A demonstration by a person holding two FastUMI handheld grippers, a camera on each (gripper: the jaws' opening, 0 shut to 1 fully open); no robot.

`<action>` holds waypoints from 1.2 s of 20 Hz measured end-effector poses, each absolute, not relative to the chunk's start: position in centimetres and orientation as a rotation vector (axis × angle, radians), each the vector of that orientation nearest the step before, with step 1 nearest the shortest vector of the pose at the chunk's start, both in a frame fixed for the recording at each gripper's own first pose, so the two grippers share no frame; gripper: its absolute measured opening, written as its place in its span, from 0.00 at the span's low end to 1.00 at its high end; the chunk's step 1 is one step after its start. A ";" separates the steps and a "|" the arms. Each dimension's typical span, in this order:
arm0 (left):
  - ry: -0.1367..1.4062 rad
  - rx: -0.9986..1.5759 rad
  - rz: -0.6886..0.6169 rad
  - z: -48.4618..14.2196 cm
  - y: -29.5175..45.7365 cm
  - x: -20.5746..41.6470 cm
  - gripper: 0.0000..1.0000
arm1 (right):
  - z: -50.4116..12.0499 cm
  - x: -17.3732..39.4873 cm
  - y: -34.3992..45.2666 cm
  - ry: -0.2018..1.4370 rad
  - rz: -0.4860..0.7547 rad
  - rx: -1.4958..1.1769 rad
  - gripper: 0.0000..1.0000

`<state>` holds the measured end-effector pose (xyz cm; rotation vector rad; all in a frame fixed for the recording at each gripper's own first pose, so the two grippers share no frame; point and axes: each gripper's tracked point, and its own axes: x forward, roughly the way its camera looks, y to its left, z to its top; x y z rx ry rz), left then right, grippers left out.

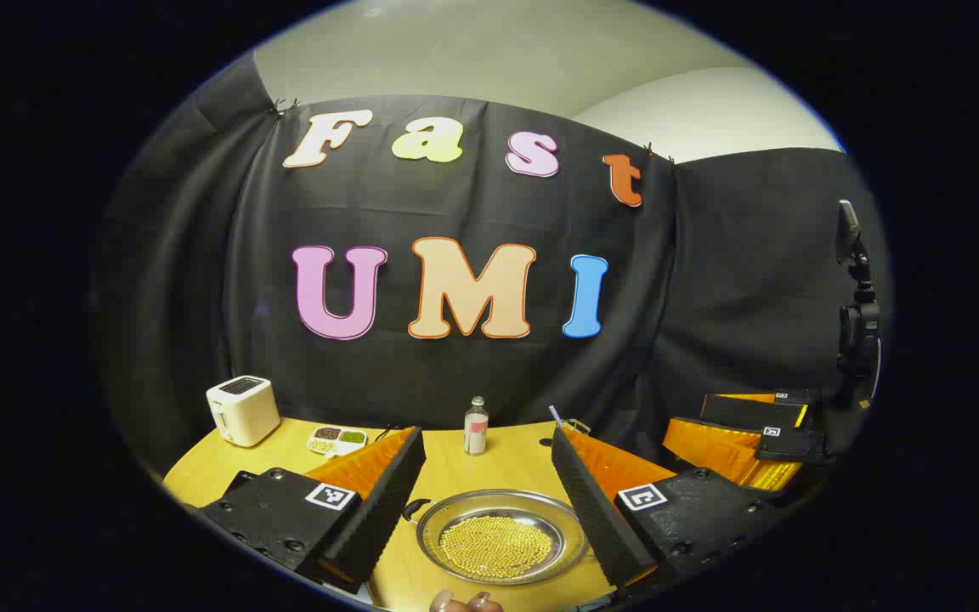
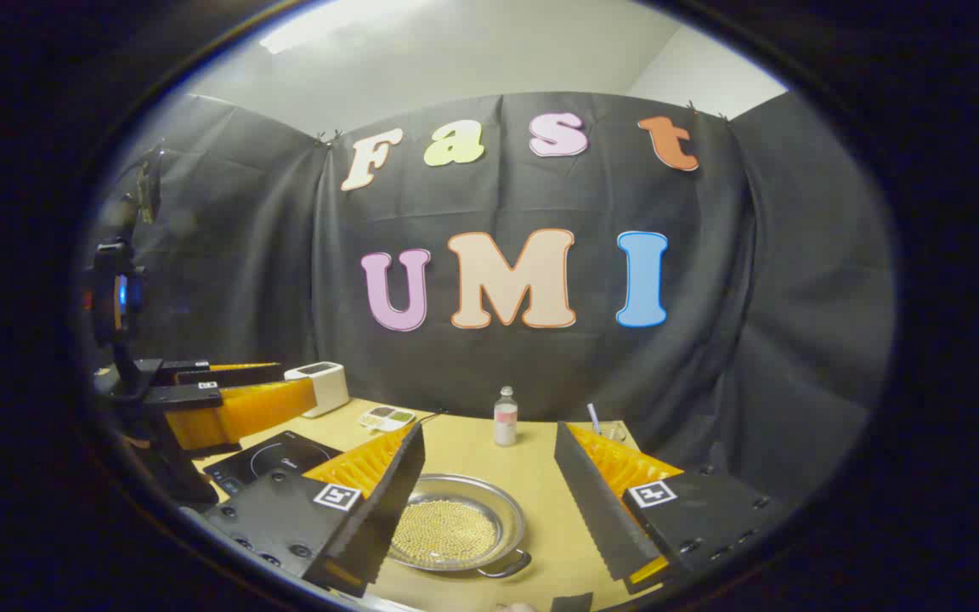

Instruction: First push the handle of the pot to place it horizontally, then grasp the pot with both hands and set it on the induction cooktop.

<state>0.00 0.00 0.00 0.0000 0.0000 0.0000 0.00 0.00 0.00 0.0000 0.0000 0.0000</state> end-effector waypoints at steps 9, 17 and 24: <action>0.034 -0.008 -0.025 -0.9 -1.1 0.4 0.96 | -0.5 -0.3 -1.3 0.030 -0.021 0.060 0.94; 0.055 0.011 -0.046 -1.6 -1.8 0.1 0.96 | -1.1 -1.1 -1.1 0.041 -0.023 0.095 0.94; 0.075 0.009 -0.039 -2.0 -1.3 -0.3 0.96 | -2.0 -1.1 -0.4 0.076 -0.009 0.096 0.94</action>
